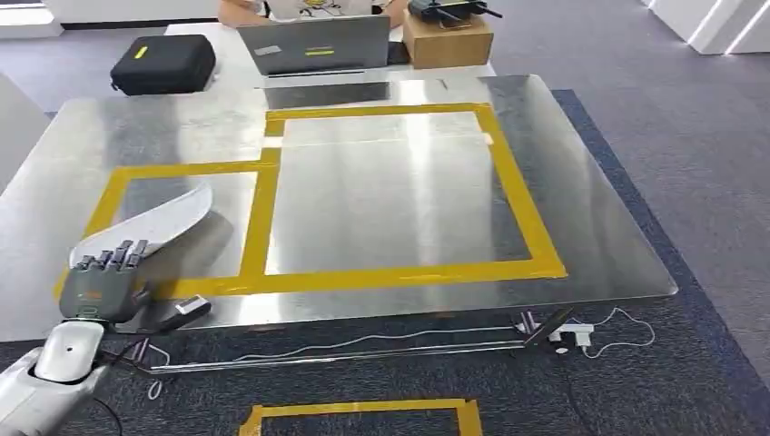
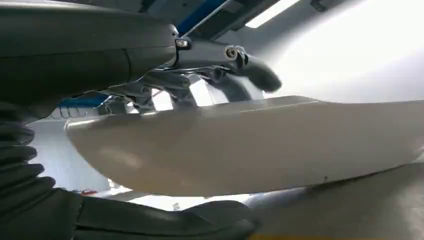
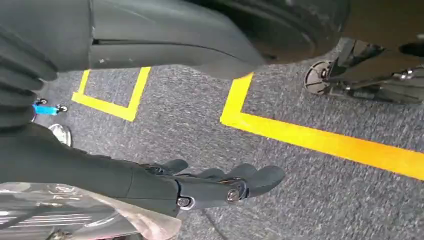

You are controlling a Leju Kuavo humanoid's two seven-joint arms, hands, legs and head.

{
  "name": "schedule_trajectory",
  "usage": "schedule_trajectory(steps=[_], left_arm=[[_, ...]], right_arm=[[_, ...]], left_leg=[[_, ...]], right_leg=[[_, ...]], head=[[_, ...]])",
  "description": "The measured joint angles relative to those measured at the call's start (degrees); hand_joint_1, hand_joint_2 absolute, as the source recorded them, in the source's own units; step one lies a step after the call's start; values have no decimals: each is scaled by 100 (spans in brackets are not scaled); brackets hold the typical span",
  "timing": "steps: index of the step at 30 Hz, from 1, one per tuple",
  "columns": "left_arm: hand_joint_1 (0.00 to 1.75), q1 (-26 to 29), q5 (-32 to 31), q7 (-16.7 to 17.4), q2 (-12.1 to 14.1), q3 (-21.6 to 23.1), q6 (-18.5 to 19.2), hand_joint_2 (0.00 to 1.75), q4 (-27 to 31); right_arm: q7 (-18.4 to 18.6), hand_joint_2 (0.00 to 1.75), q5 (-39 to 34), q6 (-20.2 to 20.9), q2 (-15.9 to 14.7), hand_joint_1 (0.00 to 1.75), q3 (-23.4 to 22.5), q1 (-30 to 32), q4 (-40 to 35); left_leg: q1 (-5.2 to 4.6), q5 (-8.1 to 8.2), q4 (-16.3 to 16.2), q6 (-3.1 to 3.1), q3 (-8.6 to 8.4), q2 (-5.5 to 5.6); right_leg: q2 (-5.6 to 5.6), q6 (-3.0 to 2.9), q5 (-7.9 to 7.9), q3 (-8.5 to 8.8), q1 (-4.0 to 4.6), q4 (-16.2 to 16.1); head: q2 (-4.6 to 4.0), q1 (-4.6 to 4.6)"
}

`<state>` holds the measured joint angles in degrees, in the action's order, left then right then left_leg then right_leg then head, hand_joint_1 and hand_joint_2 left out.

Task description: Take the parts from the cabinet and place them on the table.

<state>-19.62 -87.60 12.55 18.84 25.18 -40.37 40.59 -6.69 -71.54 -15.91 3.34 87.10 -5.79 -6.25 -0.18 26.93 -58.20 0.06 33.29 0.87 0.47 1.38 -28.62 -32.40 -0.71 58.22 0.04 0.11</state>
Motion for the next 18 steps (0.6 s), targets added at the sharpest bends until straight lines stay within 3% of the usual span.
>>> schedule_trajectory(steps=[5,11,18], left_arm=[[0,246,-20,-238,-63,-305,-2,0,417],[0,515,-22,-278,-107,-531,-2,0,1065],[0,570,-24,142,-55,-461,-4,0,1589]], right_arm=[[-7,0,4,2,0,0,0,4,0],[-7,0,4,-2,0,0,0,4,0],[-7,0,-2,-2,0,0,0,5,0]], left_leg=[[0,0,-1,0,1,0],[-1,1,-2,0,2,0],[0,0,-2,0,2,0]], right_leg=[[3,0,0,-2,-1,0],[1,0,0,-2,-1,0],[1,0,1,-2,0,0]], head=[[0,0],[0,0],[0,0]])
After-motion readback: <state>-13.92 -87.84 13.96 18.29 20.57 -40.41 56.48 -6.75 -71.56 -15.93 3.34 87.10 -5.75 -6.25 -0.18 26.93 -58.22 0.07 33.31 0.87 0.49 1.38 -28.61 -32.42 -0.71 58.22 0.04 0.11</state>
